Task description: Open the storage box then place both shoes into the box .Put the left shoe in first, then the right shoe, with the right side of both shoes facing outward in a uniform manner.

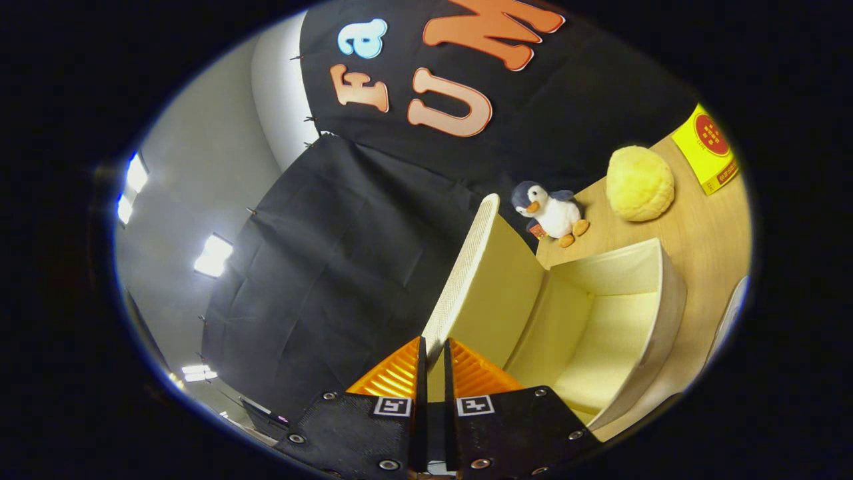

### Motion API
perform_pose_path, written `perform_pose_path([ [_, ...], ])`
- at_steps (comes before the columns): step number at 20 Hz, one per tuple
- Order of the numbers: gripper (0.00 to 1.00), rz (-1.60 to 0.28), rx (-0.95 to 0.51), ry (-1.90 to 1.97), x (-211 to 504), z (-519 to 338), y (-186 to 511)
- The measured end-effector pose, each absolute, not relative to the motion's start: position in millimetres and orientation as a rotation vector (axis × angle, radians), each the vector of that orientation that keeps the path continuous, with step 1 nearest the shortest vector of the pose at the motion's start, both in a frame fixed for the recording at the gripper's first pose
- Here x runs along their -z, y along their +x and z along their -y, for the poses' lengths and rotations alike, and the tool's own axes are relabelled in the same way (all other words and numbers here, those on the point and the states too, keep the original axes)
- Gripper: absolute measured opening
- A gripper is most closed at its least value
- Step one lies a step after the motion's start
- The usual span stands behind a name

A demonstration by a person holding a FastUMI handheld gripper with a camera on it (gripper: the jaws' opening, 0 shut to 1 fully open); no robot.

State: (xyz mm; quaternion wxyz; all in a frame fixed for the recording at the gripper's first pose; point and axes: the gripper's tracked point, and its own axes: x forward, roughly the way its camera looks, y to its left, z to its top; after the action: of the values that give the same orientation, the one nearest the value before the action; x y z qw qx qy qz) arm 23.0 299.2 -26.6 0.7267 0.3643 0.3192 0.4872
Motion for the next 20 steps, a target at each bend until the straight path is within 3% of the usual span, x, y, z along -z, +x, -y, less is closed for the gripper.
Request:
perform_pose_path([
  [6,0.11,-0.74,-1.044,0.75,23,-371,24],
  [8,0.24,-0.739,-0.991,0.649,34,-388,32],
  [11,0.75,-0.761,-0.969,0.603,36,-412,32],
  [12,0.81,-0.762,-0.953,0.583,39,-415,34],
  [13,0.95,-0.763,-0.938,0.558,44,-415,35],
  [20,0.98,-0.742,-0.831,0.438,74,-389,45],
])
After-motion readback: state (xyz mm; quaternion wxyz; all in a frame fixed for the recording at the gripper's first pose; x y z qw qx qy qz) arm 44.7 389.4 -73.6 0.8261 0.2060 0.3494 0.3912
